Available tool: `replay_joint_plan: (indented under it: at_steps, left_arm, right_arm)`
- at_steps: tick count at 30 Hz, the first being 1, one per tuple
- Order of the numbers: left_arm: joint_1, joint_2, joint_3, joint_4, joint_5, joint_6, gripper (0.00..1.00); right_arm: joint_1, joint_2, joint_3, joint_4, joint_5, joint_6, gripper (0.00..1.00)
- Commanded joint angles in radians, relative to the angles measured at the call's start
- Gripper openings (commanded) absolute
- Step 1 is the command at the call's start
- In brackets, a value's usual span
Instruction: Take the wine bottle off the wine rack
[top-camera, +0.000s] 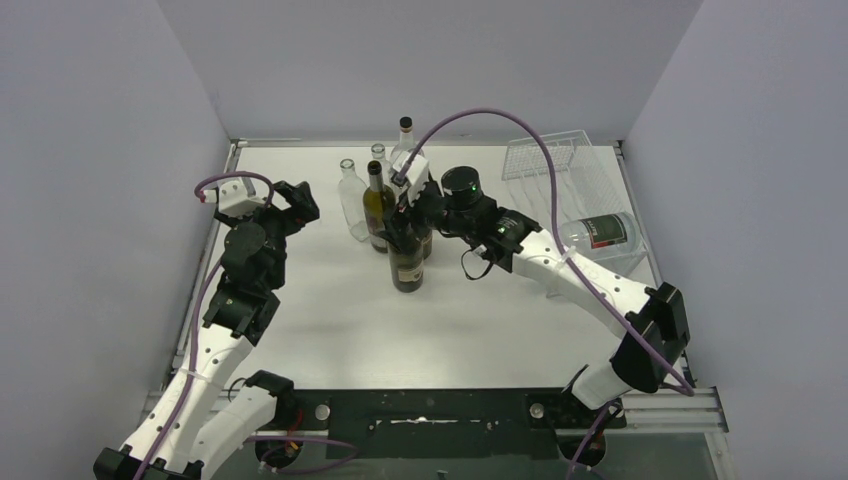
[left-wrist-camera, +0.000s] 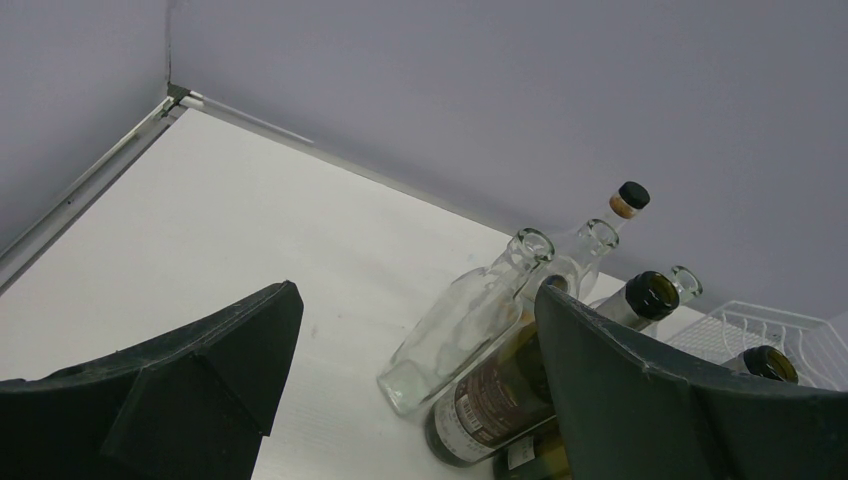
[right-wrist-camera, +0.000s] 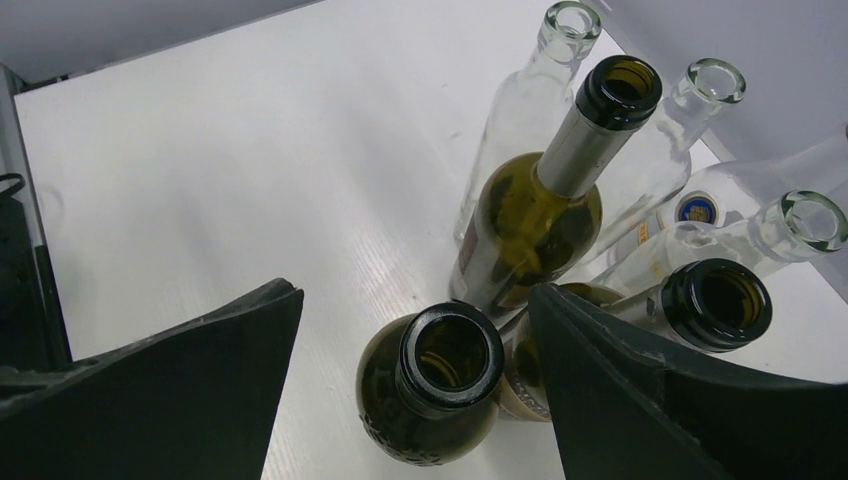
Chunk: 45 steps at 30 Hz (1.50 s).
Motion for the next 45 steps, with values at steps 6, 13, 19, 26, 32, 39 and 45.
replay_joint_plan:
  at_steps: [6,13,19,26,32,39,45]
  left_arm:
    - [0.008,-0.005,0.011,0.053,0.016,-0.009,0.88]
    - [0.008,0.001,0.01,0.054,0.015,-0.006,0.88]
    - [0.009,0.01,0.009,0.056,0.021,-0.005,0.88]
    - [0.017,0.015,0.015,0.06,0.022,0.028,0.88]
    - [0.022,0.035,0.075,0.035,0.036,0.109,0.88]
    - [0.02,0.028,0.221,-0.041,0.118,0.121,0.88]
    - [0.019,-0.003,0.322,-0.12,0.119,0.142,0.88]
  right_arm:
    - [0.025,-0.061,0.108,-0.066,0.045,-0.08,0.98]
    - [0.051,-0.145,0.099,-0.076,0.243,-0.049,0.98]
    - [0.001,-0.196,0.158,-0.191,0.654,0.105,0.98]
    - [-0.351,-0.265,0.168,-0.354,0.593,0.351,0.98]
    - [-0.432,-0.49,-0.052,-0.238,0.591,0.317,0.98]
    - [-0.436,-0.671,-0.141,-0.193,0.65,0.253,0.98]
    - [-0.436,-0.776,-0.193,-0.164,0.662,0.229,0.98]
